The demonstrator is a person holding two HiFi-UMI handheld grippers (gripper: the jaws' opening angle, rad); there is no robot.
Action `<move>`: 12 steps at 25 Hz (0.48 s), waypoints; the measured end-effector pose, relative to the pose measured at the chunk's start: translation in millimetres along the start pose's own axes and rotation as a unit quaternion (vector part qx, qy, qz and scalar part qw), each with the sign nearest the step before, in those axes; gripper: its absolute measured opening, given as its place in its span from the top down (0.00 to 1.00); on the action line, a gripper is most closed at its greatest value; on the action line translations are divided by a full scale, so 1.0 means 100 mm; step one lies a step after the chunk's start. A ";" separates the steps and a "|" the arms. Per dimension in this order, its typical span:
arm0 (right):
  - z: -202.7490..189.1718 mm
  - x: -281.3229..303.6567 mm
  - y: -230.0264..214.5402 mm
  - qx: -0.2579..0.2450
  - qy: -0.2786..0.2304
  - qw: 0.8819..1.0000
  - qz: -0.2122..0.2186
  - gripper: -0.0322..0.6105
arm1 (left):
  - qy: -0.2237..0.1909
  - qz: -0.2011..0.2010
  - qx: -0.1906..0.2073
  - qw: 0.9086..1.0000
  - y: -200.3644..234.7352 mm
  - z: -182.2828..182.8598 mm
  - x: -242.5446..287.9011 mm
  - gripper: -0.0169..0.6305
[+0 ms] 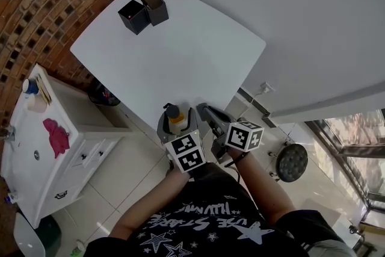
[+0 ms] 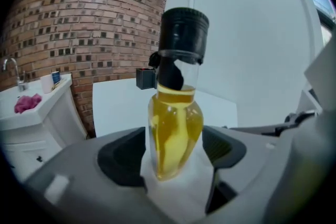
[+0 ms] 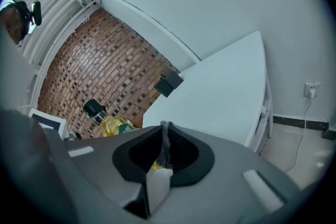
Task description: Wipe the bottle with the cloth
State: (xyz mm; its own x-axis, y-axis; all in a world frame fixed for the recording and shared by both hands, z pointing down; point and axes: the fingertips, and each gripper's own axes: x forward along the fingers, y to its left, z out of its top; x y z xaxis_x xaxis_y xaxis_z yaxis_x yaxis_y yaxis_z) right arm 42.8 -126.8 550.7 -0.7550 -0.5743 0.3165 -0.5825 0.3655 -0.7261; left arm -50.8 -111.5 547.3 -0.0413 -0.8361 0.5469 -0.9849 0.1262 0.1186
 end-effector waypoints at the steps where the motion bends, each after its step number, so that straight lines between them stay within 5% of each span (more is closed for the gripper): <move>1: 0.00 0.00 0.00 0.000 0.000 1.000 0.000 0.89 | -0.003 0.004 0.002 1.000 0.02 0.01 0.01 0.45; 6: 0.02 0.03 0.03 -0.002 0.000 1.000 0.006 0.89 | -0.008 0.003 0.010 1.000 0.08 0.02 0.01 0.55; 12: 0.03 0.05 0.12 -0.007 -0.001 1.000 0.015 0.89 | -0.029 -0.059 0.048 0.997 0.03 0.04 0.01 0.57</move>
State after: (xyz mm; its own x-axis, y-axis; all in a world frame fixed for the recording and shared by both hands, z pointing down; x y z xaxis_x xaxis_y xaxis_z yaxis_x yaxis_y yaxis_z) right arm 32.7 -128.0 541.9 -0.7719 -0.5643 0.2930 -0.5633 0.3933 -0.7266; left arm -54.4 -114.0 545.1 0.0690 -0.8724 0.4840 -0.9949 -0.0246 0.0975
